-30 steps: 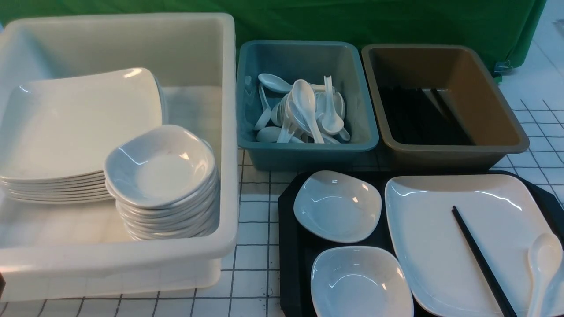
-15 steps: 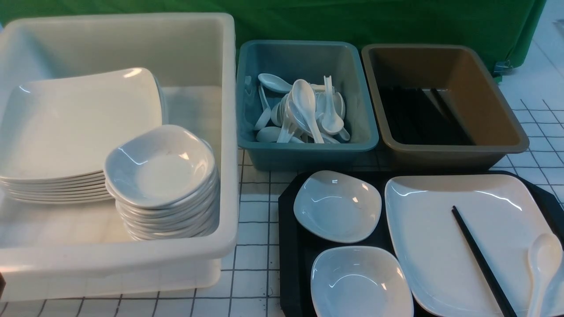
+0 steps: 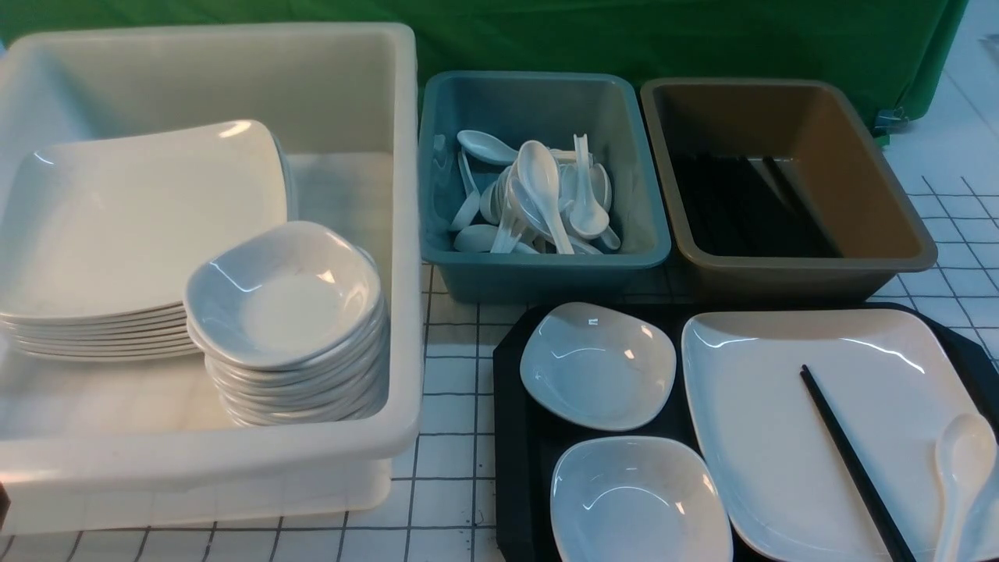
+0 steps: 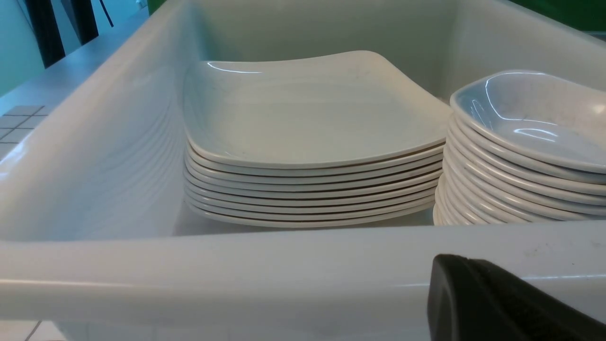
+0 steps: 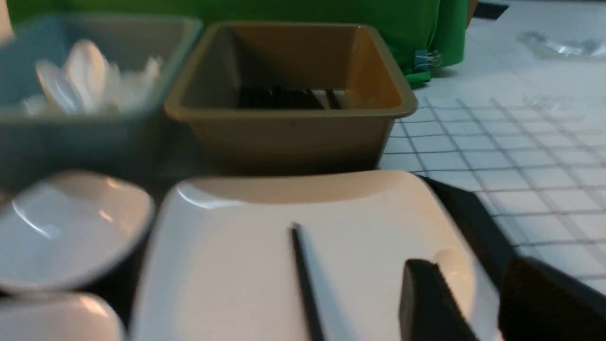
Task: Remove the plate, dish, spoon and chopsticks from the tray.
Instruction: Use the right arm to grab a soup spoon from the plate
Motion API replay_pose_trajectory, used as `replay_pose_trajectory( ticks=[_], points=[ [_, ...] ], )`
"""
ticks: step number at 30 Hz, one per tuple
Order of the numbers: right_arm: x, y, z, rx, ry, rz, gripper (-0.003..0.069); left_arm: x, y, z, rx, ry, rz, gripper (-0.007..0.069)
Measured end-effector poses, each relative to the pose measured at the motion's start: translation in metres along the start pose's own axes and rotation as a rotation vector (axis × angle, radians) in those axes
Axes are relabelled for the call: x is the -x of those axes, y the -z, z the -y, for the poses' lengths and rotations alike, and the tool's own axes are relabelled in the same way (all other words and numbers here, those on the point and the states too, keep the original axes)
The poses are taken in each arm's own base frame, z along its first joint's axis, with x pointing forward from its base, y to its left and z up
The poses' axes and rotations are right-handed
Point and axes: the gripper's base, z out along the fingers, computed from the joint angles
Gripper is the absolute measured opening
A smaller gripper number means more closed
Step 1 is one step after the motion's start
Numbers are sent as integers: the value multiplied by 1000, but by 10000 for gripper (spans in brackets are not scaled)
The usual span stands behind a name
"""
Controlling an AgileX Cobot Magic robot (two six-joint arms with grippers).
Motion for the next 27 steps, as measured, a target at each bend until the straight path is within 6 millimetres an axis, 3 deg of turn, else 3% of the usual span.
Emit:
replay_pose_trajectory(
  ticks=[1,2,4,9,17,19,21,24,27],
  points=[
    [0,0,0,2,-12,0,243,0,0,0,0,0,0,5],
    [2,0,-2,23,-277,14,240,0,0,0,0,0,0,5],
    [3,0,-3,37,-446,29,240,0,0,0,0,0,0,5],
    [8,0,-3,55,-608,72,240,0,0,0,0,0,0,5],
    [9,0,-3,59,-623,82,235,0,0,0,0,0,0,5],
    [9,0,-3,59,-622,84,214,0,0,0,0,0,0,5],
    [13,1,-3,69,-622,119,126,0,0,0,0,0,0,5],
    [34,6,-6,107,-603,229,35,0,0,0,0,0,0,5],
    [67,9,-12,115,-481,313,11,0,0,0,0,0,0,5]
  ],
)
